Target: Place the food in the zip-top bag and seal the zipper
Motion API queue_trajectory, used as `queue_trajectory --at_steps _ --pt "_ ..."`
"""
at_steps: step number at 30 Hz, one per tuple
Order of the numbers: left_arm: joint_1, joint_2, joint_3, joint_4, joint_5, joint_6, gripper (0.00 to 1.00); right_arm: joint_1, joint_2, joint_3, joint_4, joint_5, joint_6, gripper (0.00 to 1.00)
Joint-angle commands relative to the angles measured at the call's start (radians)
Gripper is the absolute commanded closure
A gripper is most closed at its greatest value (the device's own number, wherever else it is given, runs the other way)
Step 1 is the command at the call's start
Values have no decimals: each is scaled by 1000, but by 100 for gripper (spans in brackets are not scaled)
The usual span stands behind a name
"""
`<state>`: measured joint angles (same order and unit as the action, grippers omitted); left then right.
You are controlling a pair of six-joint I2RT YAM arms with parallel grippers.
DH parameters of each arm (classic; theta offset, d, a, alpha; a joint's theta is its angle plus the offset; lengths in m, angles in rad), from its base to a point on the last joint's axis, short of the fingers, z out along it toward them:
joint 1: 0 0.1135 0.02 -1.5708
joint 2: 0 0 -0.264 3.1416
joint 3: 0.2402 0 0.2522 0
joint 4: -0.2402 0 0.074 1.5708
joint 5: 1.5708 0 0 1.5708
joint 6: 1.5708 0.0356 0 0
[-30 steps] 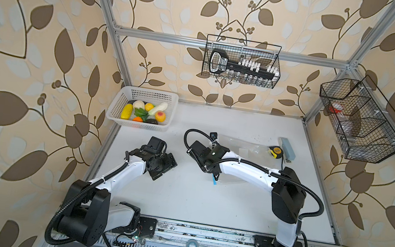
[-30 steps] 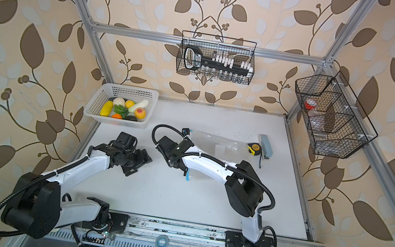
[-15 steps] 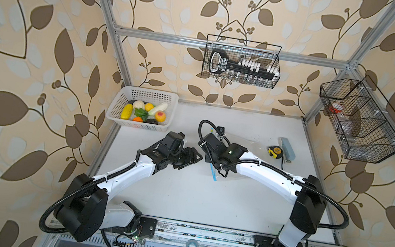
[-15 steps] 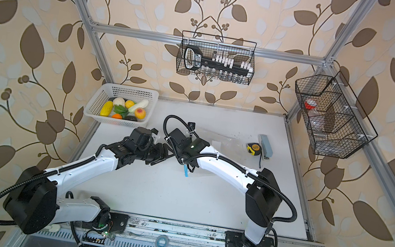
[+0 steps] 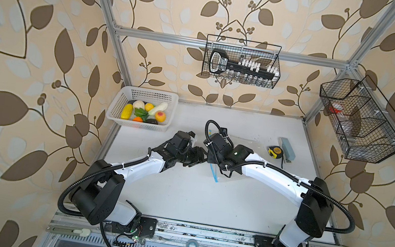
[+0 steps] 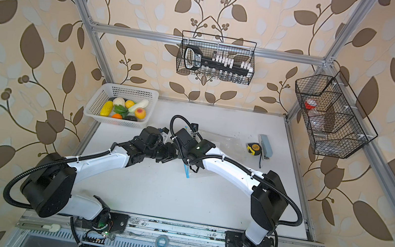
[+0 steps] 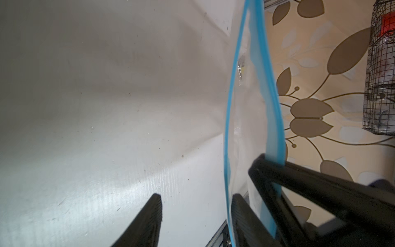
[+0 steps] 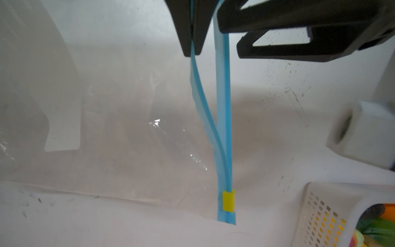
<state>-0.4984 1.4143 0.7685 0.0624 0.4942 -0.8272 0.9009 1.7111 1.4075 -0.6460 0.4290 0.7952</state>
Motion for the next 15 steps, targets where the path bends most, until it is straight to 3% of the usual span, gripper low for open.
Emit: queue_trajectory --at_steps 1,7,10,15 --pt "-14 17 53 90 41 -13 48 -1 -23 -17 14 -27 5 100" --pt "-28 87 82 115 72 -10 56 -2 -31 -20 11 -20 5 100" --pt "-27 102 90 97 58 2 73 -6 -47 -35 6 -8 10 100" --pt "-28 109 84 99 43 -1 86 -6 -57 -37 -23 17 24 100"
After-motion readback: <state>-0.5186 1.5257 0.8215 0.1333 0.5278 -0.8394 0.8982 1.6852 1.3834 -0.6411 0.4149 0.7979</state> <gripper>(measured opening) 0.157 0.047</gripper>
